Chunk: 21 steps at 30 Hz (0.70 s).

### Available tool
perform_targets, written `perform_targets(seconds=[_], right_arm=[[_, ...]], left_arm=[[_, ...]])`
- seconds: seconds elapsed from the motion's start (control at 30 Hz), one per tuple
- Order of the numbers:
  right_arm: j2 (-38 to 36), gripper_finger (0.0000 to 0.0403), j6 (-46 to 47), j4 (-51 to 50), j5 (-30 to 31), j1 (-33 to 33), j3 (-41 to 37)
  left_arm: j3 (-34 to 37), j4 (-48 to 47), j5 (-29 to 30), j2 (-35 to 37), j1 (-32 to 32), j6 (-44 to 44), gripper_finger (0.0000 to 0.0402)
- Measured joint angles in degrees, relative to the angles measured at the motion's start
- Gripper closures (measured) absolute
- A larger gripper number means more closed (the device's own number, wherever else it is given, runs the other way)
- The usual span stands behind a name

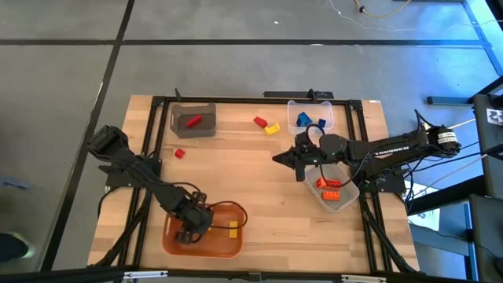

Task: Sort & place blocks by color
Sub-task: Put the bottom yellow block into the orange bin, then put the yellow block into the orange bin

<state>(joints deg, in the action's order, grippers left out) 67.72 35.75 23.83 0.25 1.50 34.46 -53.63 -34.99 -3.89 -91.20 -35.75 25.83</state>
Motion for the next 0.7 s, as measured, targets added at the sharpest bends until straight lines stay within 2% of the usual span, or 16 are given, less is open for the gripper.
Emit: perform_targets(seconds=[0.07, 0.17, 0.27, 0.33, 0.4, 0.5, 0.7], right_arm=[[0.0, 0.0403, 0.05, -0.02, -0.41, 0.0, 0.0], [0.0, 0.0403, 0.2, 0.01, -0.47, 0.0, 0.0], [0.0, 0.0403, 0.22, 0.01, -0.61, 0.0, 0.0], [0.0, 0.0403, 0.22, 0.01, -1.6, 0.0, 0.0], [0.0, 0.0403, 0.22, 0.03, -1.9, 0.0, 0.0], [0.0, 0.0403, 0.24, 0.03, -1.99, 0.0, 0.0], [0.0, 0.0403, 1.55, 0.85, -2.01, 0.0, 0.02]], left_arm=[[0.0, -0.1, 0.66, 0.01, 0.0, 1.06, 0.0246], [0.0, -0.04, -0.31, 0.33, 0.22, 3.23, 0.017], [-0.03, -0.11, -5.98, 0.33, 1.44, 4.06, 0.0109], [-0.88, -1.83, -9.76, 0.33, 2.51, 4.08, 0.0083], [-2.79, -4.95, -11.94, 0.33, 3.54, 3.16, 0.0069], [-6.38, -11.56, -11.14, 2.13, 4.98, -1.81, 0.0066], [-11.19, -17.86, -1.4, 12.75, 11.39, -8.47, 0.0072]])
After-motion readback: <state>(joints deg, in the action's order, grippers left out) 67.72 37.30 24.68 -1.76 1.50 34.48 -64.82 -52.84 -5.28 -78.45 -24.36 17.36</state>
